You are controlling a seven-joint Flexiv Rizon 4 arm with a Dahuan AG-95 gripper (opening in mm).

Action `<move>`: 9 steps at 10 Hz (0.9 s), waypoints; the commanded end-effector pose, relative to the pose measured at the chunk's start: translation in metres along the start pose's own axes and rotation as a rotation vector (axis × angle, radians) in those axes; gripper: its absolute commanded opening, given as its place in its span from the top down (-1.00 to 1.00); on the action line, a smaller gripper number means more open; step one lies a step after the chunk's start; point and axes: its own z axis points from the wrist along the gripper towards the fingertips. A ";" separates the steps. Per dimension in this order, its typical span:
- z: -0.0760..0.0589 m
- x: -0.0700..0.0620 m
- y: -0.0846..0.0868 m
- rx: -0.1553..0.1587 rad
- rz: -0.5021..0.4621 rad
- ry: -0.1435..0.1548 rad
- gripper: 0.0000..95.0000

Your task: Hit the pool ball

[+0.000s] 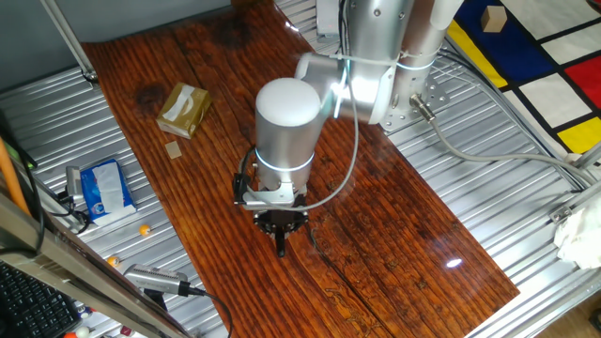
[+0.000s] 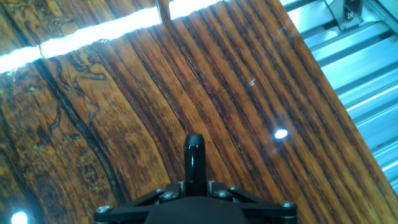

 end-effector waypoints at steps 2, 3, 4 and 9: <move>-0.002 0.007 0.000 -0.004 -0.002 -0.005 1.00; -0.003 0.010 0.000 -0.005 -0.004 -0.007 1.00; -0.003 0.014 -0.001 -0.006 -0.008 -0.011 1.00; -0.004 0.030 0.001 -0.011 -0.003 -0.020 1.00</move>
